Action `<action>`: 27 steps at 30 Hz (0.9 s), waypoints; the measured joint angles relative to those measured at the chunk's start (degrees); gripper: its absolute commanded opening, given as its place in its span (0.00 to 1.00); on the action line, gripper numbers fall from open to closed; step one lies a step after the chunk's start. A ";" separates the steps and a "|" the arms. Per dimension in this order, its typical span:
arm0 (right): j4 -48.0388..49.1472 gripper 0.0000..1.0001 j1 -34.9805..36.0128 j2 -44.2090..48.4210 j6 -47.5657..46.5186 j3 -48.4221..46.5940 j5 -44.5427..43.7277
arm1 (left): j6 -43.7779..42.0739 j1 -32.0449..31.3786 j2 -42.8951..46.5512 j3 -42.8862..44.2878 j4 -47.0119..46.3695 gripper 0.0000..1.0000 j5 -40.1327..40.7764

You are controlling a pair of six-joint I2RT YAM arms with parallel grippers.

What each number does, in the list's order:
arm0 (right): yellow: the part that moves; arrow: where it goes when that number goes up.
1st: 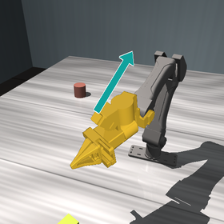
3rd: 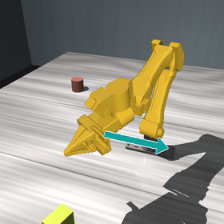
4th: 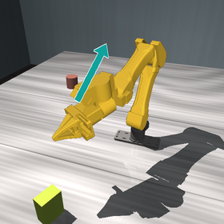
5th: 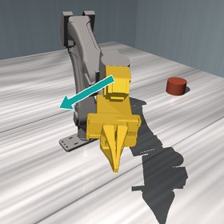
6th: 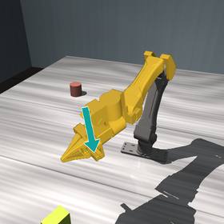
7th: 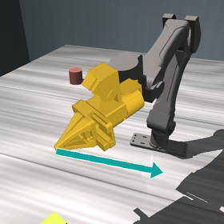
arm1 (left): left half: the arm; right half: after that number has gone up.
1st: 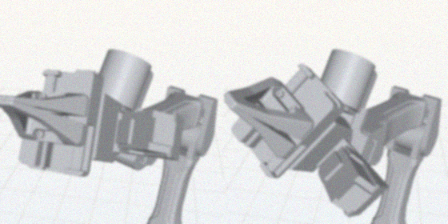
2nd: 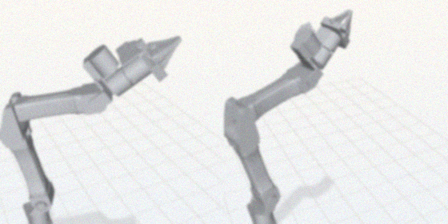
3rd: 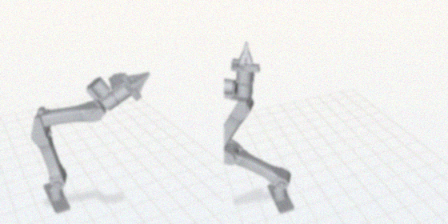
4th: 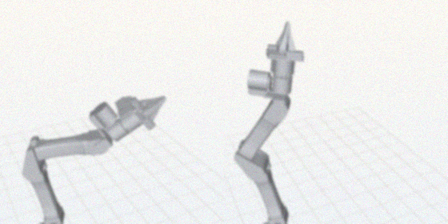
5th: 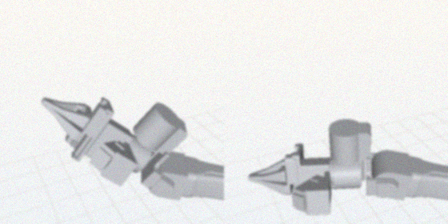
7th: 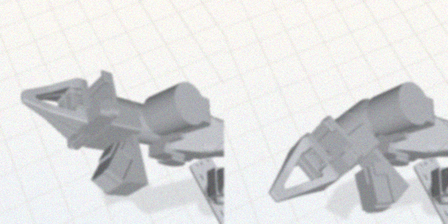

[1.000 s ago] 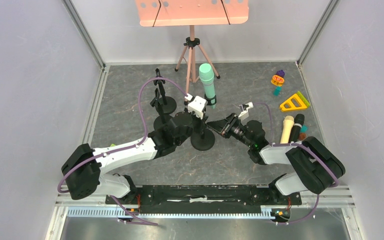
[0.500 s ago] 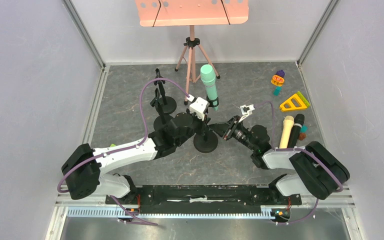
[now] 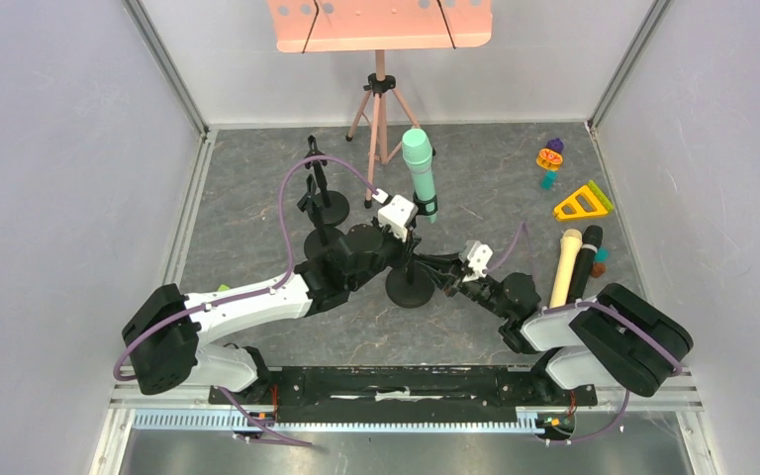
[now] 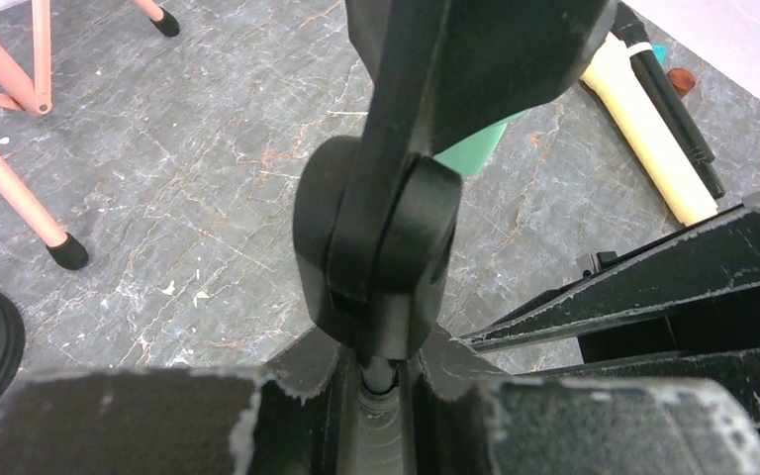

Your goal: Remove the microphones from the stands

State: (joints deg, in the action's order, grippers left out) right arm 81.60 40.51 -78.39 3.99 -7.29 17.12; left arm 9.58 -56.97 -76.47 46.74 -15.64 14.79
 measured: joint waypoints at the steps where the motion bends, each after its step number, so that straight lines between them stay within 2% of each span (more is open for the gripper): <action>1: 0.96 0.02 0.13 -0.35 -2.14 0.37 0.24 | 0.00 -0.02 0.00 0.00 0.00 0.02 -0.13; 3: 1.81 0.06 0.35 -0.57 -5.88 0.85 0.68 | 0.00 -0.07 0.00 0.00 0.00 0.02 -0.35; 5: 2.12 0.16 0.42 -0.55 -9.55 1.14 1.38 | 0.02 -0.09 -0.02 0.00 0.00 0.02 -0.48; 8: 2.10 0.24 0.57 -0.28 -15.10 1.27 2.60 | 0.02 -0.09 -0.07 0.00 -0.11 0.02 -0.52; 10: 1.46 0.35 0.63 0.61 -18.05 1.60 2.82 | 0.28 -0.09 -0.15 0.00 -0.35 0.02 -0.79; 15: 2.21 0.52 0.76 6.10 -18.32 4.24 0.15 | 0.31 0.00 -0.28 0.00 -0.15 0.02 -0.35; 17: 2.75 0.56 0.76 8.39 -15.32 6.03 -2.78 | 0.31 0.00 -0.28 0.00 -0.11 0.02 -0.22; 21: 0.81 0.57 0.76 11.85 -5.03 6.78 -10.56 | 0.31 0.00 -0.31 0.00 -0.09 0.03 -0.11; 23: -2.49 0.57 0.74 14.03 1.49 6.71 -14.32 | 0.31 0.00 -0.31 0.00 -0.09 0.08 -0.09; 27: -10.56 0.60 0.74 17.14 14.38 5.79 -19.12 | 0.31 0.00 -0.31 0.00 -0.09 0.04 -0.11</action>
State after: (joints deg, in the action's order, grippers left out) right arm 71.05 41.25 -61.25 18.37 -1.50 -2.00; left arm 9.89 -56.97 -76.77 46.74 -15.73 14.68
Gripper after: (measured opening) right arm 0.568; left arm 0.212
